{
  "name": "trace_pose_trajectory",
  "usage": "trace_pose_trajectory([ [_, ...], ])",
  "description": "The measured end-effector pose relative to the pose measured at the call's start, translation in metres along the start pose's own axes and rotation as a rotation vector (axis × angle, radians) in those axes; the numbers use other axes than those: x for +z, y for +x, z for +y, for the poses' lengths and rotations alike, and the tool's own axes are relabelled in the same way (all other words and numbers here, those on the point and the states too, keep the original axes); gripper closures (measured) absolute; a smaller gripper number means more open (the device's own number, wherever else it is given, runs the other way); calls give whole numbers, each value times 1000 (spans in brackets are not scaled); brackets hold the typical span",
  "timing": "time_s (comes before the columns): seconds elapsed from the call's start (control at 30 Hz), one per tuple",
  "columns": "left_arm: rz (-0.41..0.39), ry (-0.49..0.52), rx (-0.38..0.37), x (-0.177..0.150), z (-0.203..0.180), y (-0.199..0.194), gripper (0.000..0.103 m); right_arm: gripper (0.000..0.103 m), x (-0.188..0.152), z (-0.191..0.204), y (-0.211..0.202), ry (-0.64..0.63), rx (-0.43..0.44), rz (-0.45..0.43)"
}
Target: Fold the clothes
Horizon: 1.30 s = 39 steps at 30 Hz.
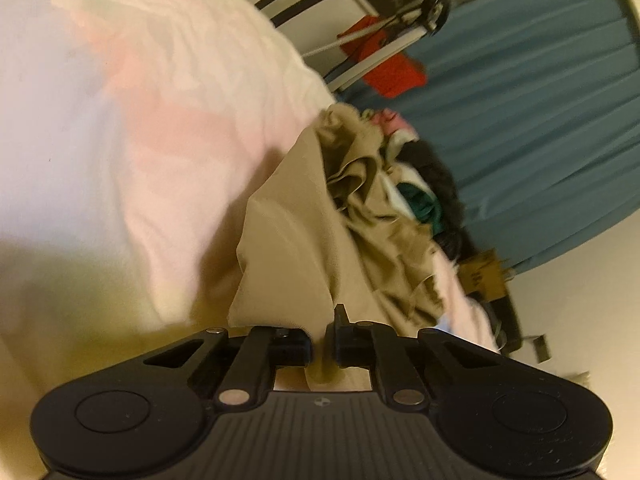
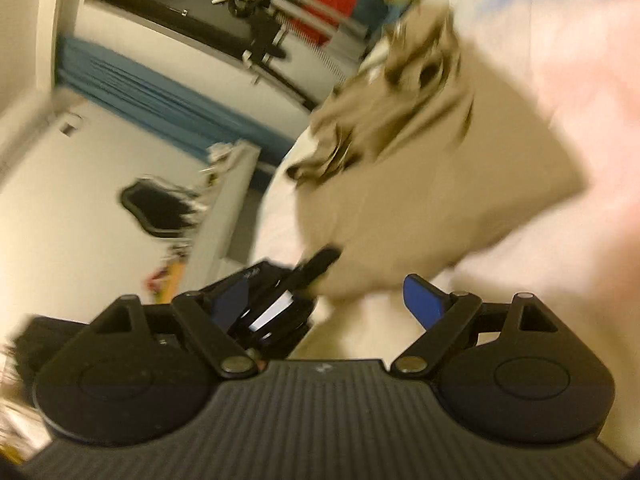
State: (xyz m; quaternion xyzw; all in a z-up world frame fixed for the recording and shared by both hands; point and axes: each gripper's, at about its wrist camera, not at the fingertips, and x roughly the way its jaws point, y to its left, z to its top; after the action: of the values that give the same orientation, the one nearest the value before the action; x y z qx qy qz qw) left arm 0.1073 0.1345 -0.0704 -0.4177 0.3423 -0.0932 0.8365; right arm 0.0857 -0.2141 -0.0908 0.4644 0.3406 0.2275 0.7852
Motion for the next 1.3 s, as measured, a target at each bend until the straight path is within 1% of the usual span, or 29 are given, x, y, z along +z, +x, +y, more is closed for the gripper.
trace_pose_trajectory([
  [0.07,-9,-12,-18,0,1,-3,94,16,0,-11,11,62,10,11],
  [0.17,-15,-31,-33,2,0,-1,94,17,8,-34,23,178,-4,-5],
  [0.2,-16,-40,-36,2,0,-1,94,26,12,-41,25,209,-16,-19],
  [0.23,-16,-46,-38,3,0,-1,94,29,15,-47,24,233,-25,-43],
  [0.27,-19,-50,-38,4,0,-1,94,36,19,-54,23,257,-33,-68],
  [0.33,-23,-56,-40,5,0,-1,94,46,25,-62,15,282,-81,-128],
  [0.4,-26,-55,-43,6,-1,-2,94,64,30,-68,6,303,-139,-193],
  [0.43,-27,-54,-45,6,-2,-2,94,67,32,-72,3,314,-158,-221],
  [0.5,-29,-53,-49,7,-3,-2,94,79,35,-76,-4,323,-198,-273],
  [0.57,-32,-52,-53,8,-4,-2,94,85,38,-75,-7,305,-245,-311],
  [0.6,-32,-49,-54,9,-5,-3,94,92,39,-73,-9,293,-258,-329],
  [0.63,-30,-41,-53,10,-7,-4,95,94,40,-69,-11,273,-253,-340],
  [0.73,-46,-20,-75,13,-14,-16,95,97,45,-58,-16,209,-230,-371],
  [0.8,-63,-1,-82,12,-20,-29,95,97,45,-46,-24,182,-198,-384],
  [0.87,-76,11,-91,10,-24,-45,96,97,42,-32,-32,141,-173,-381],
  [0.97,-65,29,-96,3,-30,-72,96,97,35,-11,-54,62,-173,-372],
  [1.13,-44,16,-107,-25,-35,-120,96,97,8,16,-105,-10,-174,-370],
  [1.3,-28,-6,-112,-56,-37,-166,96,97,-40,33,-167,-23,-169,-376],
])
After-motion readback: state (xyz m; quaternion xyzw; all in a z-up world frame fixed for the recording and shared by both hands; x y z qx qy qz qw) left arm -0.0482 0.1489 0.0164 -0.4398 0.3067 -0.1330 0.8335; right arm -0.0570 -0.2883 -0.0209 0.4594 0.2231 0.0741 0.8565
